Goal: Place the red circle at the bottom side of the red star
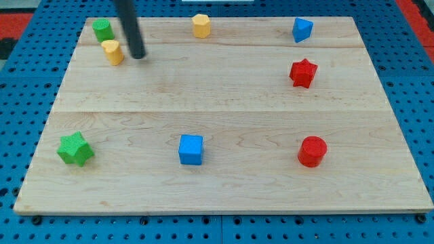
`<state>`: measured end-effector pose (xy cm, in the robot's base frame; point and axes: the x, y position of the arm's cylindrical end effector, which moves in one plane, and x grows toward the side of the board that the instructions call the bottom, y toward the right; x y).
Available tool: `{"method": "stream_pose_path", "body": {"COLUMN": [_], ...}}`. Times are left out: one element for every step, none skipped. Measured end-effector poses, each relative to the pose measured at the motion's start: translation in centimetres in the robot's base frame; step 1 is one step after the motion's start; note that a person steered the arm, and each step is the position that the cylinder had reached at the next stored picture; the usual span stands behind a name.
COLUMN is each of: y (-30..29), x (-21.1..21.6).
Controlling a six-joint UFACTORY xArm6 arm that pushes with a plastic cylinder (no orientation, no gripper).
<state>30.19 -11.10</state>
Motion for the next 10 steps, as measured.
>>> {"method": "stream_pose_path", "body": {"y": [11.9,22.7,29.6,32.1,31.4,27.0,25.0,21.9,20.1,17.4], "x": [3.9,10.1,14.4,20.7,24.5,27.0,19.7,15.7,18.4,13.7]}}
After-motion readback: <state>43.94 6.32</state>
